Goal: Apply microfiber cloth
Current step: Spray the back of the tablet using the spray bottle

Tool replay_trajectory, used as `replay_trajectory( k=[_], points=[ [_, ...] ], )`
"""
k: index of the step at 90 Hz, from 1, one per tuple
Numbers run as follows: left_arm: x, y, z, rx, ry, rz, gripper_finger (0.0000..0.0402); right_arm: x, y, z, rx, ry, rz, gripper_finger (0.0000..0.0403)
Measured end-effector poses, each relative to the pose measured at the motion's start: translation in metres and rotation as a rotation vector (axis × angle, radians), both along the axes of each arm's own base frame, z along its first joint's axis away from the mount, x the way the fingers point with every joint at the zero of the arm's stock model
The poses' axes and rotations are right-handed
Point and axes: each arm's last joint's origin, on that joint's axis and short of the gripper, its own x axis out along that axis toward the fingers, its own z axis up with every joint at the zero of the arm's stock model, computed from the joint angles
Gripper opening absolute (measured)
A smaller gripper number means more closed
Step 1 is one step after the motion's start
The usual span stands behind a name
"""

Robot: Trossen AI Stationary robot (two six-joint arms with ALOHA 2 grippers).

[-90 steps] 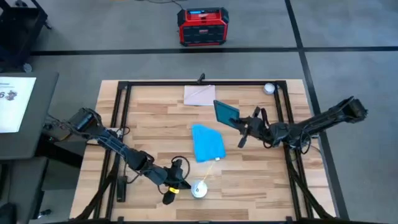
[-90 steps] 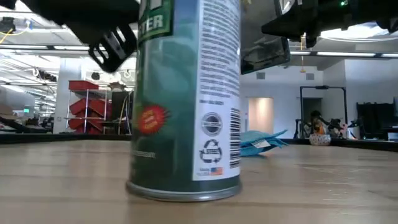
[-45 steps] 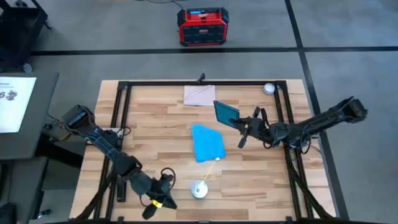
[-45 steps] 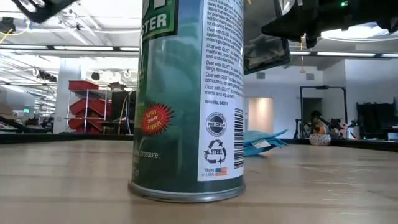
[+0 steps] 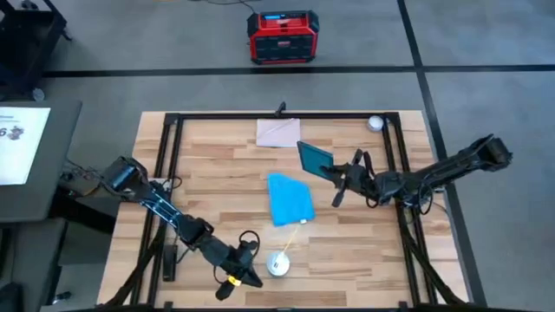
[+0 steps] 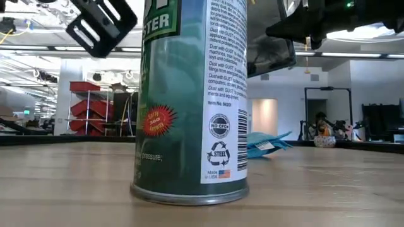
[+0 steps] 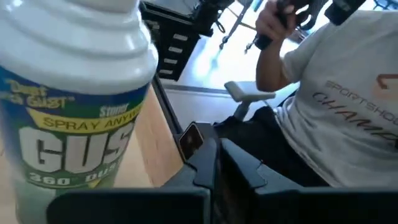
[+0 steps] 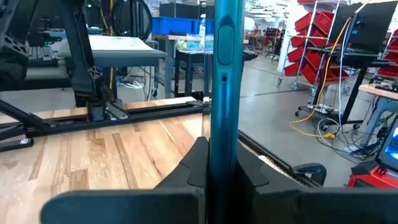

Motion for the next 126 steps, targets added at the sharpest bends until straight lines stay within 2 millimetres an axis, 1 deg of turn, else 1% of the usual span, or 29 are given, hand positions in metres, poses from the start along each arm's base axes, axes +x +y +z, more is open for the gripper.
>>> replay_trajectory(
  k=[17,32,65,77,86,96,108,119,126],
  points=[
    [0.01,0.012,-0.002,0.04,-0.037,0.02,0.0,0.0,0.0,-0.001,0.004,0.007,0.0,0.001],
    [0.016,0.021,0.0,0.073,-0.087,0.027,0.0,0.0,0.0,-0.001,0.006,0.006,0.0,0.001],
    [0.026,0.038,0.0,0.16,-0.133,0.053,0.0,0.0,0.0,-0.001,0.005,0.006,0.0,0.001],
    [0.028,0.043,0.0,0.172,-0.136,0.044,0.0,0.0,0.0,-0.001,0.003,0.007,0.0,0.001],
    [0.027,0.045,0.001,0.215,-0.144,0.009,0.0,0.0,0.0,-0.001,-0.023,0.022,0.005,0.001],
    [0.021,0.051,0.017,0.262,-0.157,-0.008,0.0,0.0,0.0,-0.001,-0.055,0.042,0.011,0.001],
    [0.007,0.064,0.049,0.294,-0.199,0.003,0.0,0.0,0.0,-0.002,-0.072,0.054,0.014,0.001],
    [-0.015,0.076,0.083,0.339,-0.25,0.014,0.0,0.0,0.0,-0.003,-0.079,0.07,0.015,0.001],
    [-0.033,0.088,0.1,0.398,-0.244,0.064,0.0,0.0,0.0,-0.004,-0.091,0.089,0.017,0.001]
  ],
)
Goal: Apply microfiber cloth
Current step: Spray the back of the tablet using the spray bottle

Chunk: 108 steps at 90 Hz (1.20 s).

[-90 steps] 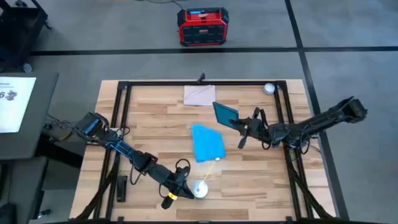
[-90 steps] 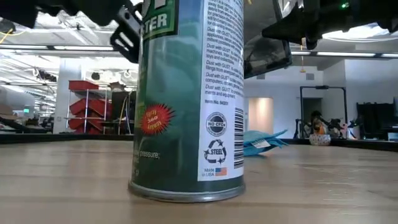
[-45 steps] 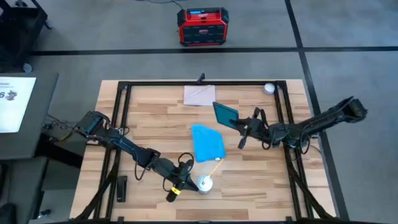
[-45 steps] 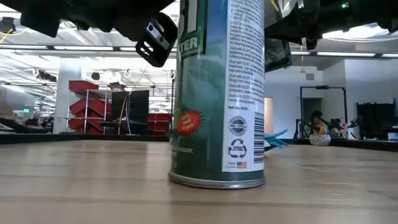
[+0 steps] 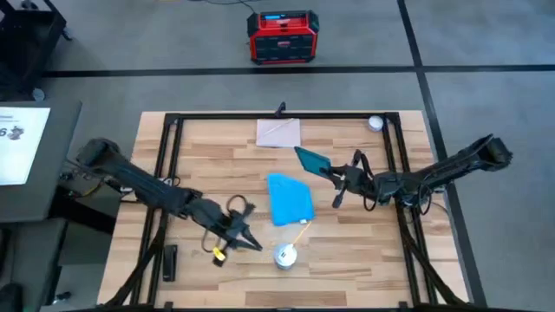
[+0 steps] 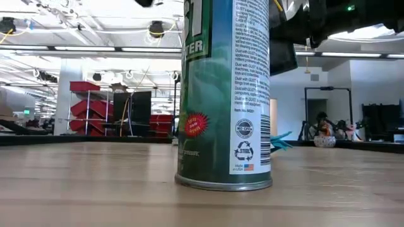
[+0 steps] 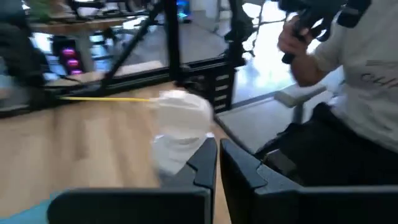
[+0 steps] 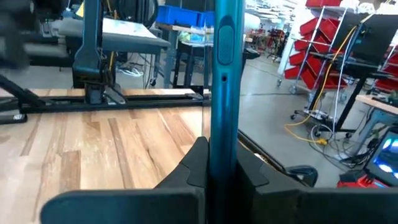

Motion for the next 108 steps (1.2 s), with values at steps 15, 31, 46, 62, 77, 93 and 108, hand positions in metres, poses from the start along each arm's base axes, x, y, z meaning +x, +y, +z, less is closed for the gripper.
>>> replay_trajectory(
  k=[15,31,46,62,77,93,108],
  points=[
    [-0.044,0.04,0.026,0.054,0.024,0.256,0.0,0.005,0.002,0.005,-0.042,0.105,0.007,0.001],
    [-0.076,0.077,0.02,-0.12,-0.074,0.42,0.0,0.016,0.005,0.009,-0.148,0.262,0.027,0.001],
    [-0.085,0.094,-0.008,-0.367,-0.104,0.375,0.0,0.032,0.015,0.013,-0.323,0.485,0.093,0.001],
    [-0.084,0.107,-0.031,-0.558,-0.05,0.285,0.0,0.053,0.038,0.012,-0.487,0.78,0.248,0.001],
    [-0.079,0.116,-0.036,-0.649,-0.001,0.216,0.0,0.077,0.065,0.01,-0.642,0.968,0.312,0.001],
    [-0.069,0.125,-0.04,-0.723,0.028,0.146,0.0,0.101,0.081,0.008,-0.856,1.14,0.275,0.001],
    [-0.055,0.136,-0.055,-0.813,0.137,0.17,0.0,0.115,0.087,0.012,-0.95,1.24,0.245,0.001]
  ],
)
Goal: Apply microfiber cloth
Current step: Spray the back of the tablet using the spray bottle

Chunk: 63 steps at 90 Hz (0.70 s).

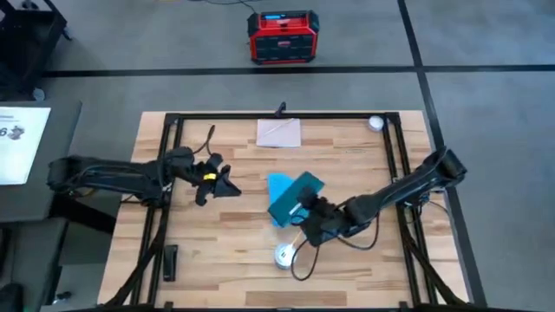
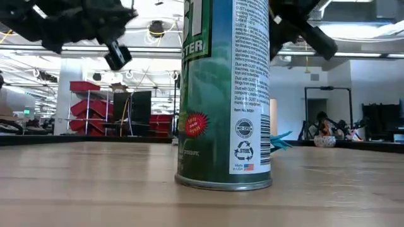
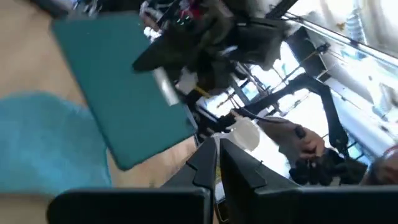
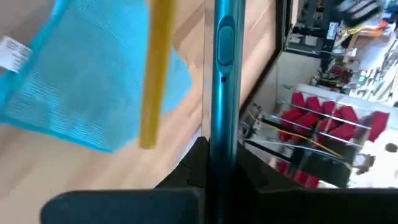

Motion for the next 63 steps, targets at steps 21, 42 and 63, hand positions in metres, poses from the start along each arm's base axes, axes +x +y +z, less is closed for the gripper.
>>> replay_trajectory(
  k=[21,42,63],
  points=[
    [0.013,0.027,-0.031,-0.136,0.19,0.124,0.0016,0.001,0.008,0.012,-0.061,-0.007,0.016,0.001],
    [0.022,0.047,-0.038,-0.292,0.141,0.056,0.0068,0.002,0.022,0.023,-0.11,-0.03,0.091,0.001],
    [0.039,0.05,-0.036,-0.42,0.071,-0.123,0.011,0.011,0.031,0.019,-0.318,0.004,0.142,0.001]
  ],
)
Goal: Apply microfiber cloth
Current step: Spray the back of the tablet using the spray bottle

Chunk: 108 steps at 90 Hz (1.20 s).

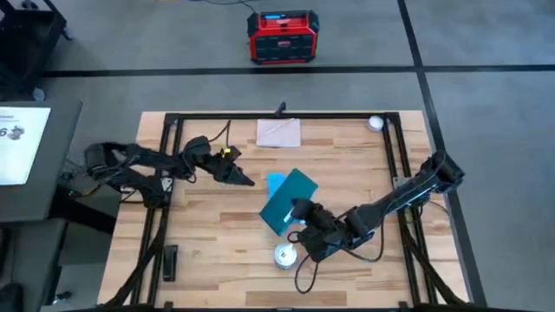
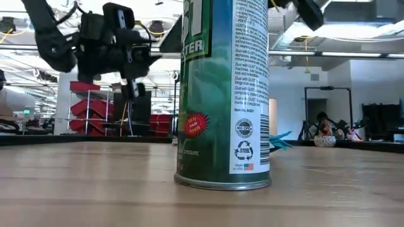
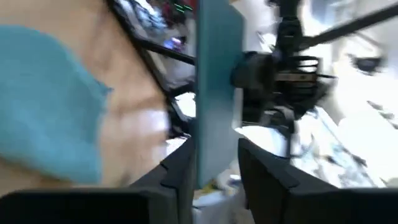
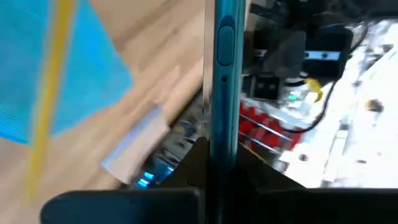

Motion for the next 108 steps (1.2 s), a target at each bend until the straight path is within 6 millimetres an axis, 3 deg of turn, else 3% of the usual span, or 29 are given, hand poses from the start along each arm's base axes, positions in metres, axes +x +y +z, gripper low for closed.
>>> replay_trajectory(
  k=[23,41,63,108],
  points=[
    [0.033,0.002,0.007,-0.032,-0.023,-0.147,0.0121,0.014,0.004,-0.019,-0.093,0.061,0.024,0.001],
    [0.051,0.006,0.003,-0.064,0.018,-0.231,0.0121,0.019,0.01,-0.013,-0.1,0.003,0.044,0.001],
    [0.06,0.01,-0.01,-0.084,0.06,-0.232,0.0121,0.02,0.013,-0.01,-0.117,-0.019,0.045,0.001],
    [0.067,0.014,-0.001,-0.047,0.008,-0.227,0.0121,0.022,0.014,-0.006,-0.094,-0.059,0.043,0.001]
  ],
)
